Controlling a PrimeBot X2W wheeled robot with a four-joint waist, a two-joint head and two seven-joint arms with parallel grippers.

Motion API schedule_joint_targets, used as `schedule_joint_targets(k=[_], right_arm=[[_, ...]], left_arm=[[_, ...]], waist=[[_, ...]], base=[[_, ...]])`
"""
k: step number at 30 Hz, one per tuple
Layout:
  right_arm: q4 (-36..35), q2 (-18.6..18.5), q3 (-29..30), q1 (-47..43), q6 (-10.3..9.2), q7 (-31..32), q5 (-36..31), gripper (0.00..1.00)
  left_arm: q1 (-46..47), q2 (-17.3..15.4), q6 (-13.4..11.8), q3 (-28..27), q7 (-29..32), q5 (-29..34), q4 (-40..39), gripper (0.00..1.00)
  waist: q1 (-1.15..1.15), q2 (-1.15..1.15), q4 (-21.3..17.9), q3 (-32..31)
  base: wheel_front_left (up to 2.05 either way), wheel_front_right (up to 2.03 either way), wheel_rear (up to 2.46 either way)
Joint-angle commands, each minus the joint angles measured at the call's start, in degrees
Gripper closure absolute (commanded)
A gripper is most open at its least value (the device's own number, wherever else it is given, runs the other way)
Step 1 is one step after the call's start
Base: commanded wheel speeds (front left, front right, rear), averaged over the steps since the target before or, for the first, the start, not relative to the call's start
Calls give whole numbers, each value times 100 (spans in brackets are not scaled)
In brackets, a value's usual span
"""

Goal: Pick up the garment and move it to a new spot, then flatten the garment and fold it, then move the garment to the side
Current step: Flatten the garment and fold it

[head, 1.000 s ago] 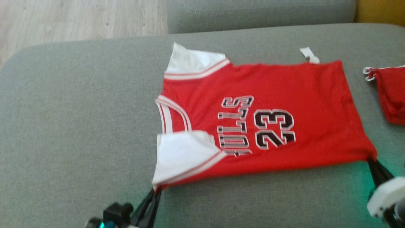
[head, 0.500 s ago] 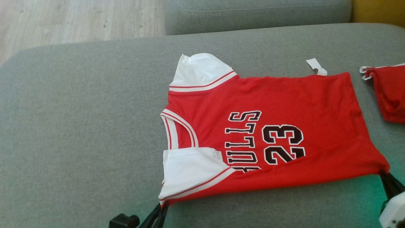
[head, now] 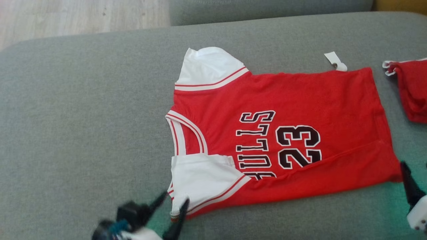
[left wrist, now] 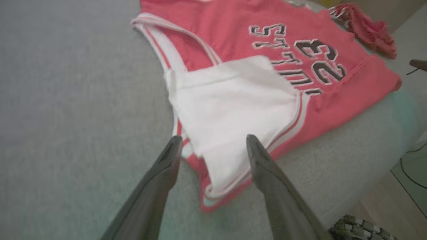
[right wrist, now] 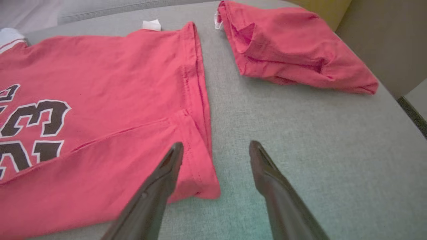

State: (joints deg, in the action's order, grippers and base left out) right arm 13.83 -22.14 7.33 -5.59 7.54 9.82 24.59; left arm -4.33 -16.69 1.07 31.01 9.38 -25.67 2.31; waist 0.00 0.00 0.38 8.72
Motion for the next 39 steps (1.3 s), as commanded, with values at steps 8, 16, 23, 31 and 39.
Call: schedule_joint_targets(k=[8,16,23,31,39], right_arm=[[-885,41,-15,377,-5,-277,-161,0],[-1178,102,-362,1000,-5,-351,-161,0],[-1136,157,-582,1360,-5,-466,-108,0],[-1002,202,-653,1482,-5,-600,-77,0],[-903,249,-648,1457,-5,-687,-55,0]], left_arm=[[2241,-607,330,-745,712,-92,-772,0],[5081,-566,624,-532,2143,-1013,674,0],[6658,-624,639,-354,2704,-1347,2130,0],[7130,-808,640,5,2589,-1286,3004,0],[7225,-1069,641,376,2472,-1270,3425,0]], waist=[[0,0,-176,595],[0,0,-576,1538],[0,0,-1009,2167],[0,0,-1264,2399],[0,0,-1353,2453]], base=[[0,0,0],[0,0,0],[0,0,0],[0,0,0],[0,0,0]])
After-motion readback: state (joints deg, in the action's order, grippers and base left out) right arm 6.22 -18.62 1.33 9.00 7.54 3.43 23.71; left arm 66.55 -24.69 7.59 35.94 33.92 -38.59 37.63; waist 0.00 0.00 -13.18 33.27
